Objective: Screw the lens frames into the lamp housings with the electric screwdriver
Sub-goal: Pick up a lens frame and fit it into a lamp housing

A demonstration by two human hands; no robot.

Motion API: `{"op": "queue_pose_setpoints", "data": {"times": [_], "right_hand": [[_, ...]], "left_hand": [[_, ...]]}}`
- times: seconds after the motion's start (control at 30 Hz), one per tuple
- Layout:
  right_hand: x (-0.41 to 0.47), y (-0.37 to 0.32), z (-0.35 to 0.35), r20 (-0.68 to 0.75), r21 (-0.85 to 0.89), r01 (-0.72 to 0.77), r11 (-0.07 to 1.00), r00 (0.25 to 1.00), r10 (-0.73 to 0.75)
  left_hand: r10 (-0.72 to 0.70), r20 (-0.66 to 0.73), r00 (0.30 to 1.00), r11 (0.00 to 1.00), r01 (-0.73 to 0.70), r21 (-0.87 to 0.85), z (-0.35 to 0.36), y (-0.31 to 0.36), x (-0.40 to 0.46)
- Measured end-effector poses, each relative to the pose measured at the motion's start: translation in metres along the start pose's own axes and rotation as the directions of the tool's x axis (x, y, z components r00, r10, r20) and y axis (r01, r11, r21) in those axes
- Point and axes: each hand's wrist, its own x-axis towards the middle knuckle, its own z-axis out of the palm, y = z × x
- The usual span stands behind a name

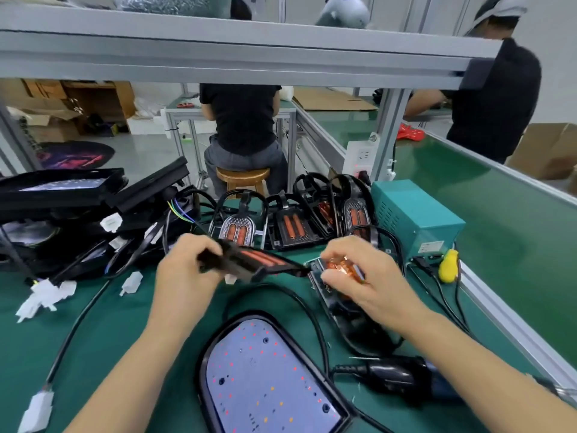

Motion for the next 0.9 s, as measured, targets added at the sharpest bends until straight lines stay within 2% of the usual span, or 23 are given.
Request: {"op": "queue_pose_setpoints", "data": {"times": [0.1,0.2,0.3,0.4,0.5,0.57,0.63,0.7,0.8,0.9], "right_hand": [[-0.016,0.024,-0.020,0.034,-0.250,-0.244,0.937,0.965,0.260],[-0.030,0.037,-0.018,0.106,-0.443,-0.362,0.820,0.887,0.449],[-0.027,0.034,-0.016,0.043,-0.459,-0.426,0.780,0.866,0.498],[-0.021,0.028,-0.016,0.034,-0.462,-0.475,0.749,0.835,0.550],[-0.018,0.025,-0.018,-0.020,-0.463,-0.569,0.679,0.773,0.634],[-0.017,0.023,-0.021,-0.016,-0.552,-0.553,0.623,0.755,0.656],[-0.014,0.021,-0.026,0.002,-0.586,-0.525,0.617,0.761,0.649],[-0.006,0.017,-0.034,-0.022,-0.510,-0.556,0.656,0.771,0.637],[0.031,0.012,-0.044,-0.139,-0.365,-0.578,0.730,0.809,0.571],[0.090,0.017,-0.038,-0.199,-0.359,-0.541,0.761,0.841,0.503]], "left_hand": [[0.055,-0.123,0.991,0.998,-0.057,-0.010,-0.028,-0.020,-0.011],[0.146,-0.136,0.980,0.989,-0.149,-0.012,-0.049,-0.039,-0.026],[0.173,-0.112,0.979,0.984,-0.168,0.053,-0.060,-0.054,-0.040],[0.133,-0.105,0.985,0.991,-0.133,0.009,-0.065,-0.061,-0.052],[0.135,-0.115,0.984,0.989,-0.141,-0.040,-0.066,-0.055,-0.051],[0.193,-0.111,0.975,0.979,-0.199,-0.045,-0.063,-0.043,-0.047],[0.265,-0.079,0.961,0.961,-0.270,-0.055,-0.054,-0.023,-0.039],[0.332,-0.041,0.943,0.942,-0.333,-0.034,-0.041,-0.003,-0.024],[0.431,0.022,0.902,0.902,-0.431,0.030,-0.019,0.025,0.010],[0.520,0.112,0.847,0.835,-0.531,0.141,-0.003,0.040,0.053]]}}
